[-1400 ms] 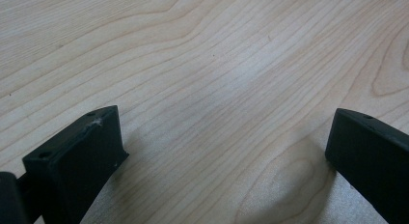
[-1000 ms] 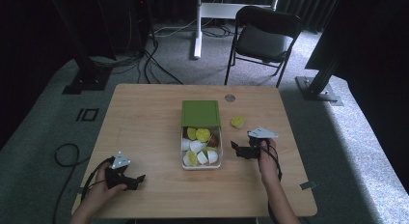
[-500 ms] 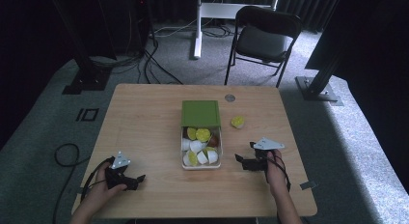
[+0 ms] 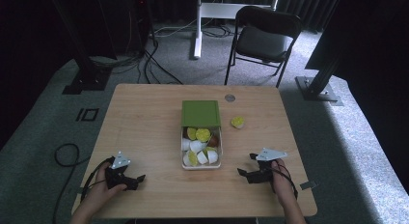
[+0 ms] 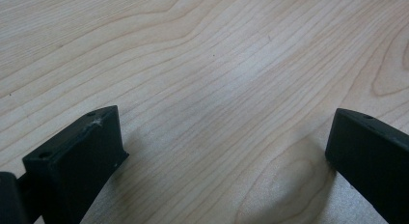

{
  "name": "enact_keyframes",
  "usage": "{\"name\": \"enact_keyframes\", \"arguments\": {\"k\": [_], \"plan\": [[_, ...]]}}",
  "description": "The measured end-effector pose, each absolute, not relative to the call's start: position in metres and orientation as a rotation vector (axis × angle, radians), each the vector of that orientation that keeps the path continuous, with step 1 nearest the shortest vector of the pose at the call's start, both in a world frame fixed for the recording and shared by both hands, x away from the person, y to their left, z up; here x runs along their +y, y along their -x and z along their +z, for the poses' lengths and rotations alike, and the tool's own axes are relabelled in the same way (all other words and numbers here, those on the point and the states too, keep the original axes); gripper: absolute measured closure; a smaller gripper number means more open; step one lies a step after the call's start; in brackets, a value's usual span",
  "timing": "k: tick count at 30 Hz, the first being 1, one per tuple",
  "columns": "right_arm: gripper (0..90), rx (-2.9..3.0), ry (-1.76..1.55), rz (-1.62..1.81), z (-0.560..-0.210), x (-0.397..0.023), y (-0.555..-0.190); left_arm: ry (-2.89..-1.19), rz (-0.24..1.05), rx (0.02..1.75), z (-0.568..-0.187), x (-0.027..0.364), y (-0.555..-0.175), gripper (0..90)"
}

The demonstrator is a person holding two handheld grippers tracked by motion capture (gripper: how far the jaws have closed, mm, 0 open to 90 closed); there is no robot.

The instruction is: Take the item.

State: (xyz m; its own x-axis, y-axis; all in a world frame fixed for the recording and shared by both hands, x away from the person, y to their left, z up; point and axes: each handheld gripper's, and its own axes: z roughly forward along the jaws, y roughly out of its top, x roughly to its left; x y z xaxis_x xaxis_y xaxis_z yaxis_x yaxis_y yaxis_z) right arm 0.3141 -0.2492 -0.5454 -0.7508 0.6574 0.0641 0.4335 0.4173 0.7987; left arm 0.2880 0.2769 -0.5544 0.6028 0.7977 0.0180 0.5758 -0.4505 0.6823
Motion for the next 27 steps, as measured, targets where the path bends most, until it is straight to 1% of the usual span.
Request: {"name": "enact_keyframes", "arguments": {"k": [11,17,27], "plan": [[14.6,2.496,-0.853,1.194,-0.552,-0.251,-0.301,-2.186,0.448,1.081,-0.555,0.277,-0.288,0.7],[14.6,2.568,-0.746,1.160,-0.557,-0.249,-0.296,-2.186,0.449,1.081,-0.555,0.277,-0.288,0.7],[14.5,2.608,-0.668,1.122,-0.558,-0.258,-0.289,-2.186,0.448,1.080,-0.555,0.277,-0.288,0.7]]}}
